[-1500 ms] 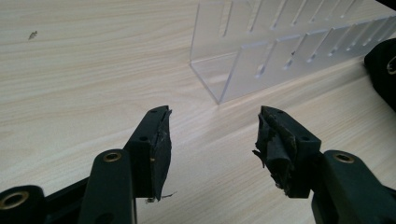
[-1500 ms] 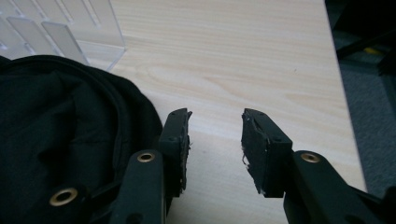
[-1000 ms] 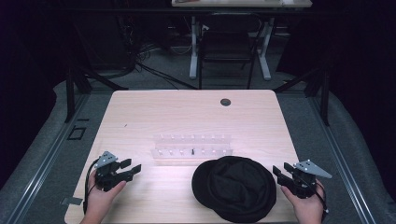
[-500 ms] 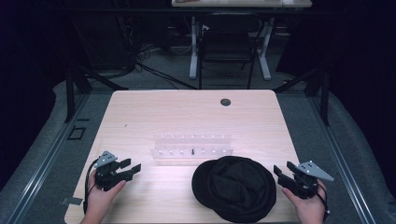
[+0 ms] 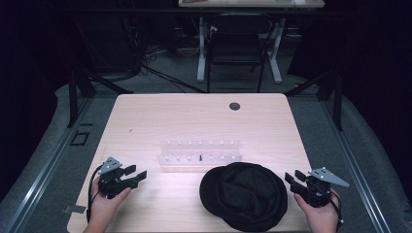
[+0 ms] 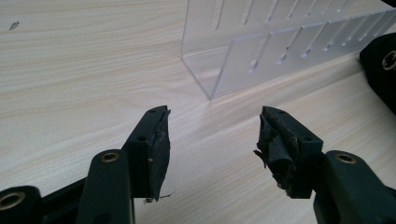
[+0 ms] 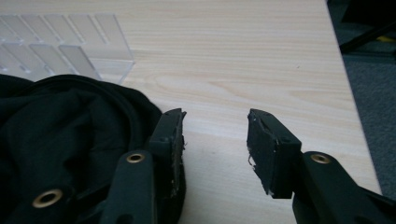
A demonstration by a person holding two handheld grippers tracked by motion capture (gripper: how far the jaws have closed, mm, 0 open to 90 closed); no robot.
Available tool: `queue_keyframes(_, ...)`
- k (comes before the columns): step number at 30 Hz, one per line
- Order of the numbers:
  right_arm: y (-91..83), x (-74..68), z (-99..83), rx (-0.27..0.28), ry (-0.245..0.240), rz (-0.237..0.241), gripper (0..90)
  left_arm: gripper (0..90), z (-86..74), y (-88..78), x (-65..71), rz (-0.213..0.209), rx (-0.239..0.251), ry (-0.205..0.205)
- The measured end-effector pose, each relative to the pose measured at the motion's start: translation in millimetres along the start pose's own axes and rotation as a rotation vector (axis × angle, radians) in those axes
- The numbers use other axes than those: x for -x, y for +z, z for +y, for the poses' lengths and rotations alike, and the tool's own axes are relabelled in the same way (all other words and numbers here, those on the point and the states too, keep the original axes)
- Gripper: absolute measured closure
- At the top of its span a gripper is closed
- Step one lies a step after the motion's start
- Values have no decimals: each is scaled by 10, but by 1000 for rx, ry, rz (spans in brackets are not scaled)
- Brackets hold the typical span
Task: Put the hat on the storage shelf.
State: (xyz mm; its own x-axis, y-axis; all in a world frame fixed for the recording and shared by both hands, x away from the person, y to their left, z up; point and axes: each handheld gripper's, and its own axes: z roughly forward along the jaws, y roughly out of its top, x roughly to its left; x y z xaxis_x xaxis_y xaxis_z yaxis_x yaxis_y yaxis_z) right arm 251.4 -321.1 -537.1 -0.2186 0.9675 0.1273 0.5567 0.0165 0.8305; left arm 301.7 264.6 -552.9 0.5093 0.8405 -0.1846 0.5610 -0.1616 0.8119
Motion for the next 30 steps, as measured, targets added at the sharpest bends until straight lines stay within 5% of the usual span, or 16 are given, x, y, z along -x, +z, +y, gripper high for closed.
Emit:
queue_keyframes(8,-7,-68,78,-79,-2,4,598,434,-3,2,14,0,-6,4)
queue_keyframes(17,-83,-23,170,-257,44,54,580,431,-2,16,37,-5,-12,15)
queue_keyframes(22,-129,-14,251,-295,73,98,577,430,-5,24,41,-2,-10,17)
queue_keyframes(30,-163,-47,398,-358,69,73,599,430,-6,28,46,-1,-15,19)
